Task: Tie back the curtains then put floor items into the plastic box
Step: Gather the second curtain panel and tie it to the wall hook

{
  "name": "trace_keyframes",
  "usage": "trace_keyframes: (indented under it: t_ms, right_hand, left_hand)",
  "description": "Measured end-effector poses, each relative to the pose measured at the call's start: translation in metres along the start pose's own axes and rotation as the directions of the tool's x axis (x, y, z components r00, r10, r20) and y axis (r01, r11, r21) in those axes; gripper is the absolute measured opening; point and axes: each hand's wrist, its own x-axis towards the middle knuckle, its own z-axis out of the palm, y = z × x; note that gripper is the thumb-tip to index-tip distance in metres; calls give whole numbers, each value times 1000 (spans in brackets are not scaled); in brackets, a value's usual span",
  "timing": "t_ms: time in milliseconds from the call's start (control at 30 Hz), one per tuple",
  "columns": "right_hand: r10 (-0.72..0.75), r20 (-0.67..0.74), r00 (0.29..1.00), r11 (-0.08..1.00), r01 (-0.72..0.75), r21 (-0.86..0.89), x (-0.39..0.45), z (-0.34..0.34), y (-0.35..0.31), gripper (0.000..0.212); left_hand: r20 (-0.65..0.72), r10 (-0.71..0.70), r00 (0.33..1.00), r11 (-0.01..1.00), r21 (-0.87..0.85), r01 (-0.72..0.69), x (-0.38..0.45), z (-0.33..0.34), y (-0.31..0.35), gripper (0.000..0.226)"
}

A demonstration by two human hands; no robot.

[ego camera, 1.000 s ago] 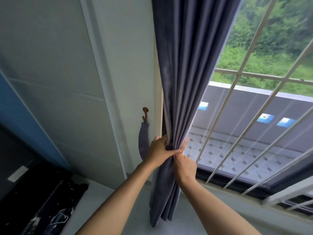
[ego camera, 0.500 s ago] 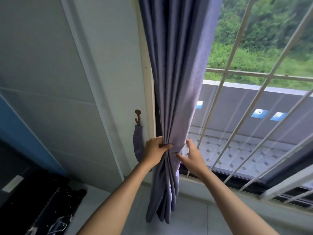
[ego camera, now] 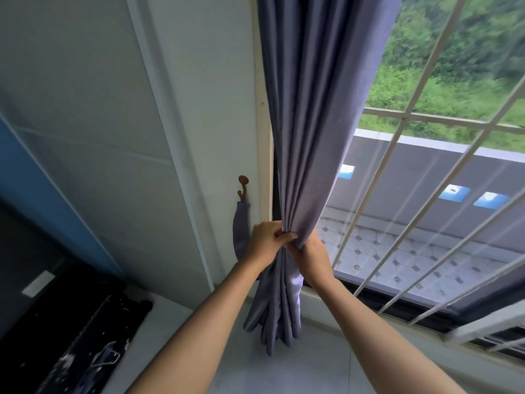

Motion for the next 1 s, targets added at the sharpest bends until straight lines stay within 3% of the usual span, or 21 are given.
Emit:
trace_keyframes:
  t_ms: [133, 233, 400, 533, 667, 867, 1000]
  right_hand:
    - [22, 15, 1000, 997, -20, -73, 5, 2, 3, 22]
    - [54, 24, 998, 998, -53, -36, 5, 0, -3, 27]
    - [49, -8, 999, 999, -49, 1, 3, 5, 0, 29]
    - [46, 124, 991, 997, -53, 60, 2, -7, -3, 20]
    - [79, 259, 963, 979, -124, 163, 1, -43, 4, 28]
    - [112, 295, 949, 902, -222, 371, 19, -68, 13, 29]
    - [119, 335, 935, 919, -232, 319, 32, -67, 2, 41]
  left_hand:
    - [42, 28, 999, 999, 31, -30, -3, -2, -1, 25]
    - [48, 41, 998, 996, 72, -45, -4, -3, -1, 30]
    - [-32, 52, 998, 994, 97, -49, -4, 3, 5, 31]
    - [-83, 19, 996, 999, 42, -15, 5, 6, 0, 33]
    - [12, 16, 1000, 1000, 0, -16, 17, 2, -6, 32]
    - [130, 50, 990, 996, -82, -39, 26, -4, -7, 27]
    - [111, 22, 994, 995, -100, -11, 23, 1, -7, 21]
